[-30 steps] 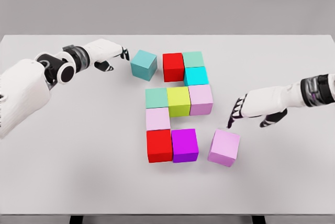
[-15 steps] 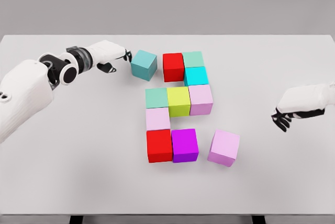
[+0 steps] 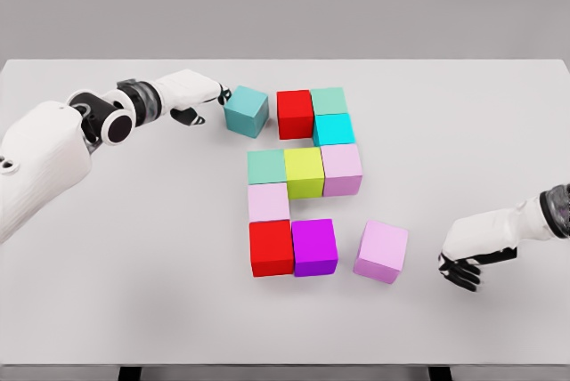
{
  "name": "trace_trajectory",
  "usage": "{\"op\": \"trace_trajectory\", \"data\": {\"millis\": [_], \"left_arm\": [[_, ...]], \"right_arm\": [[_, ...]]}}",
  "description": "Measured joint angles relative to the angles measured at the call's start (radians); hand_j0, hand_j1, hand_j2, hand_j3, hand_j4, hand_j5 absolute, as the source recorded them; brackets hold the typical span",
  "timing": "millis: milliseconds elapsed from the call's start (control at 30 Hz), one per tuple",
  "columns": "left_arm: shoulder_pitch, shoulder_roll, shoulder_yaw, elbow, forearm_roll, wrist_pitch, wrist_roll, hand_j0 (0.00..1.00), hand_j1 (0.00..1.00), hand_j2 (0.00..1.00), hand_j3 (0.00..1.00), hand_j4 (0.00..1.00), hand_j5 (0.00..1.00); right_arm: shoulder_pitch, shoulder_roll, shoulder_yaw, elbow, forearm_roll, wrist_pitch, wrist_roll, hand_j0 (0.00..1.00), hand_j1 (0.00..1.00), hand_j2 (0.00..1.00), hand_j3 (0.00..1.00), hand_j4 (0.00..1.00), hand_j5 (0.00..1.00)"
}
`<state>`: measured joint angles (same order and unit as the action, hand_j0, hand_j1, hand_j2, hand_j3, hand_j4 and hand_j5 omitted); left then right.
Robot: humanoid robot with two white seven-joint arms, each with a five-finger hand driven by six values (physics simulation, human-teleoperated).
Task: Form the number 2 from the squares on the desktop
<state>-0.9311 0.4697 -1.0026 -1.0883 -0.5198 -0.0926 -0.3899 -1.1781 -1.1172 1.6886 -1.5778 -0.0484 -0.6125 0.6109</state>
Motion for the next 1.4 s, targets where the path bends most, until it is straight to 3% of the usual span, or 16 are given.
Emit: {"op": "trace_trajectory", "data": {"millis": [467,800,1400], "left_arm": [[0.002,0.005,0.000,0.000,0.015,0.000,-0.005,0.69,0.69,0.69,0.69,0.69,0.69],[0.005,0.008,-0.001,-0.001,0.025,-0.001,-0.055,0.69,0.69,0.69,0.69,0.69,0.69],[0.005,0.007,-0.023,-0.034,0.073,-0.032,-0.064,0.69,0.69,0.69,0.69,0.69,0.69]], "right_arm": [[0.000,0.091,-0.003,0.000,0.000,0.000,0.000,0.09,0.09,0.09,0.09,0.09,0.09],[0.000,0.102,-0.005,0.001,-0.001,0.000,0.000,0.09,0.09,0.09,0.09,0.09,0.09],[0.000,0.113,-0.013,0.007,-0.023,0.000,0.000,0.09,0.09,0.09,0.09,0.09,0.09]]}}
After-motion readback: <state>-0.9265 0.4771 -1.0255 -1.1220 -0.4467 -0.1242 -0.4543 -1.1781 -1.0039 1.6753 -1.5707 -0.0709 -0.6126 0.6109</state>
